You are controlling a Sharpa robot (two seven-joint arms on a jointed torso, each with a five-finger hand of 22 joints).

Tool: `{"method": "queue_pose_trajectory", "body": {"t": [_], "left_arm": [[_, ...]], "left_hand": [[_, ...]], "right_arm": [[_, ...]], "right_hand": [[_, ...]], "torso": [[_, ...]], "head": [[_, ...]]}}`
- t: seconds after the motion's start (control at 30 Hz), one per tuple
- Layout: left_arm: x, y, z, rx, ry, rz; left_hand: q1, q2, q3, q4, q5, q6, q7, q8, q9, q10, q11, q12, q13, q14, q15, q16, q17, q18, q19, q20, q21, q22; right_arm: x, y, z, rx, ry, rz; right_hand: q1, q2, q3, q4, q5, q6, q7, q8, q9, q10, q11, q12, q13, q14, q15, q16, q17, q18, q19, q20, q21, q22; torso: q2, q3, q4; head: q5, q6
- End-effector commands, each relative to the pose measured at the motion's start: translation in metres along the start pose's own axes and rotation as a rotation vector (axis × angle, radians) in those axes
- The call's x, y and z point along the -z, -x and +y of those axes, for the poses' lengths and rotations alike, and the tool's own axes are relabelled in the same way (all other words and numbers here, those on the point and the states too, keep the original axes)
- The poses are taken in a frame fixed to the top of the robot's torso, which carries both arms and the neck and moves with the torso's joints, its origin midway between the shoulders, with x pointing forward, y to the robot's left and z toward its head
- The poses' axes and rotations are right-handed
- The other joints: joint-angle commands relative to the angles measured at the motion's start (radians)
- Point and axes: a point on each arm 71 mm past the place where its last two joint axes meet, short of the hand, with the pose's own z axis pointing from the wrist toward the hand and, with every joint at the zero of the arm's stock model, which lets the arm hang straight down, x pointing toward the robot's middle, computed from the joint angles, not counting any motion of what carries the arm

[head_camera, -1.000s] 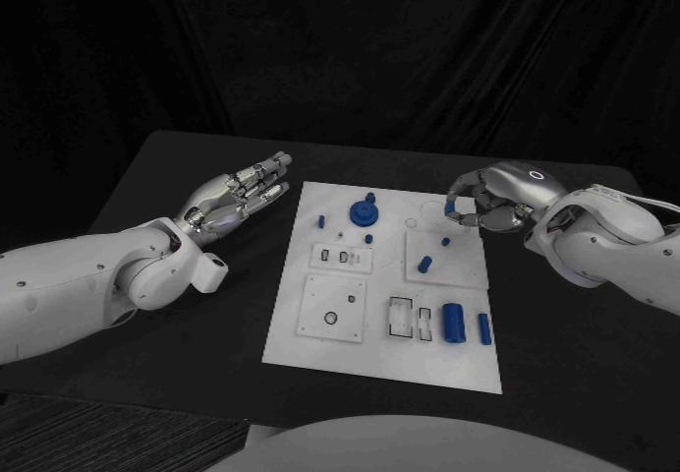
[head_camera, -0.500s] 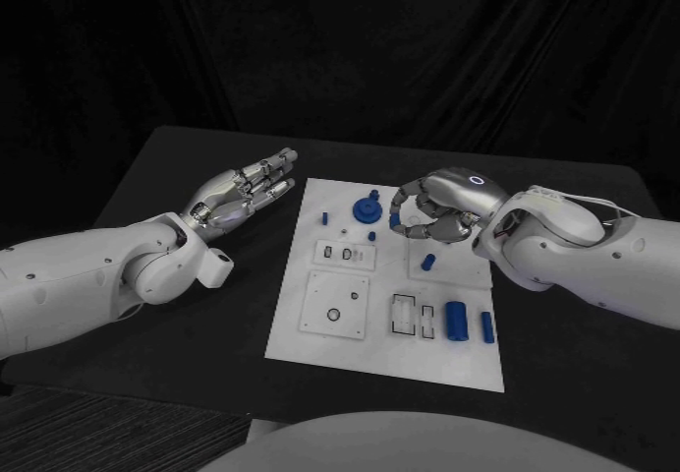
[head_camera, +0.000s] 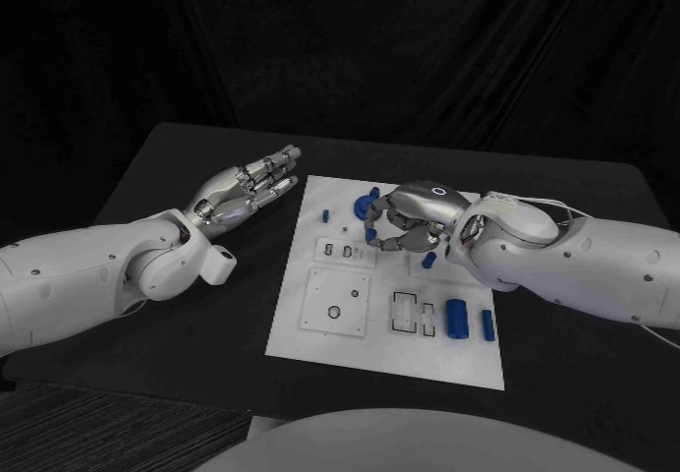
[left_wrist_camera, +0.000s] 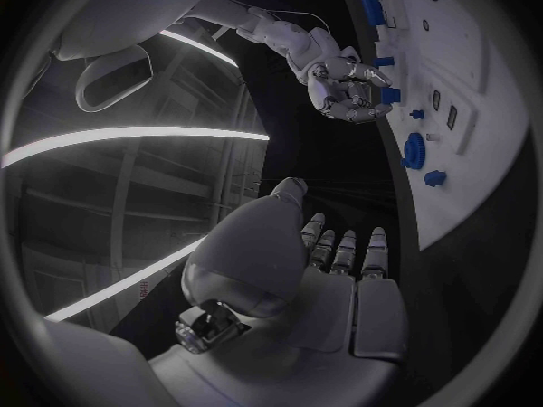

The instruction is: Assemble the parts on the task board

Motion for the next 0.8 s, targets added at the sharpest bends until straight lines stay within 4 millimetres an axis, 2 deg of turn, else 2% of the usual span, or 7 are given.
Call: {"method": "queue_pose_trajectory", "body": {"t": [0.03, 0.8], "left_arm": [[-0.001, -0.002, -0.004, 0.011, -0.064, 0.011], [-0.003, -0.004, -0.004, 0.016, -0.064, 0.019]], "left_hand": [[-0.004, 0.003, 0.006, -0.001, -0.002, 0.002, 0.003, 0.003, 0.002, 0.002, 0.008, -0.004, -0.001, 0.001, 0.006, -0.004, -0.001, 0.012, 0.001, 0.009, -0.006, -0.002], [-0.005, 0.003, 0.007, -0.001, -0.002, 0.001, 0.005, 0.003, 0.002, 0.002, 0.008, -0.004, -0.001, 0.001, 0.006, -0.004, -0.001, 0.013, 0.001, 0.009, -0.006, -0.002]], "right_arm": [[-0.002, -0.006, 0.0, -0.003, -0.002, 0.043], [-0.008, -0.017, 0.001, -0.012, -0.015, 0.064]], "right_hand": [[0.008, 0.0, 0.0, -0.003, -0.003, -0.004, 0.004, 0.006, 0.014, 0.105, 0.006, 0.003, 0.263, 0.098, 0.007, -0.006, 0.242, 0.009, -0.007, -0.001, -0.006, 0.167], [0.007, -0.001, 0.002, -0.008, -0.009, -0.008, 0.008, 0.005, 0.013, 0.105, 0.012, 0.003, 0.263, 0.096, 0.012, -0.009, 0.238, 0.011, -0.011, 0.003, -0.018, 0.164]], "torso": [[0.0, 0.0001, -0.0005], [0.0, 0.0001, 0.0001]], "head": [[-0.001, 0.0], [0.001, 0.0]]}}
